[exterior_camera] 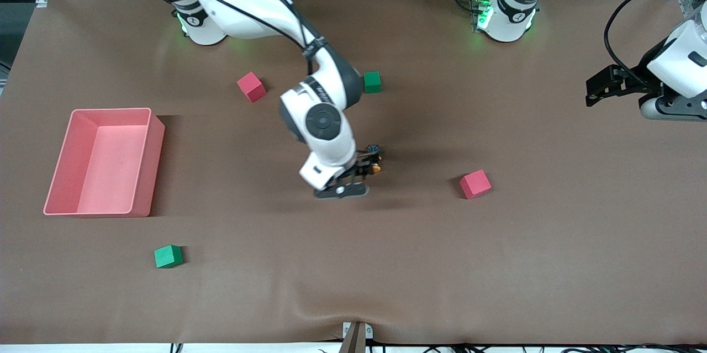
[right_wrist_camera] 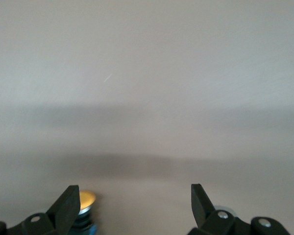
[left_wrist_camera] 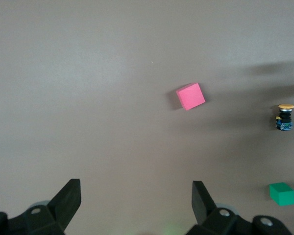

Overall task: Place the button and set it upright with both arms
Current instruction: 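Lower the button onto the table center and open the right gripper, then retract the right gripper while the left gripper reaches toward the button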

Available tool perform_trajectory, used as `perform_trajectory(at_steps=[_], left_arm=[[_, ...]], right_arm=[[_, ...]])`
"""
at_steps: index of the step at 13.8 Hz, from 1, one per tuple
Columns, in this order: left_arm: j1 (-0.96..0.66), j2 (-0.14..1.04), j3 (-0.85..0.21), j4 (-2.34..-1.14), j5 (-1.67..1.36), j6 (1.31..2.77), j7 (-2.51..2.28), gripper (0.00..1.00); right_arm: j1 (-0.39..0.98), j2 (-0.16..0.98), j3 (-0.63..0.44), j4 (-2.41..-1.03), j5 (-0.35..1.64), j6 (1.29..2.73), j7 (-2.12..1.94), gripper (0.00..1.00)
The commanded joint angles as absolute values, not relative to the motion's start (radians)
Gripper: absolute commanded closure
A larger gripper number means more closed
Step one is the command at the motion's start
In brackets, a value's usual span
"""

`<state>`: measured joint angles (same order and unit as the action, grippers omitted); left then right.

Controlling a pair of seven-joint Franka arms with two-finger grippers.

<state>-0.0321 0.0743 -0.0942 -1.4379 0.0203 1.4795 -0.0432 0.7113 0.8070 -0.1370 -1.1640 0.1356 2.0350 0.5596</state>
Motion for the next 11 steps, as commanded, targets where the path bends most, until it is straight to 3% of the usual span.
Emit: perform_trajectory(at_steps=[1, 4, 7, 11], left_arm=[[-0.028, 0.074, -0.097, -1.431, -0.002, 1.494, -0.051, 0.0], [-0.031, 0.089, -0.097, -1.434, -0.003, 1.511, -0.051, 0.0], [-0.034, 0.103, -0.097, -1.434, -0.046, 1.512, -0.055, 0.0], [-0.08, 0.159, -0.101, -1.436, -0.06, 1.537, -0.136, 0.0]], right_arm=[[0.565, 0.688, -0.129, -1.18, 0.109, 1.909, 0.568, 0.0], [0.422, 0.56, -0.121, -1.18, 0.106, 1.794, 0.526, 0.0], [0.35, 0.465, -0.117, -1.18, -0.038, 1.668, 0.421, 0.0], [0.123, 0.356, 0.027, -1.181, -0.022, 1.516, 0.23, 0.0]])
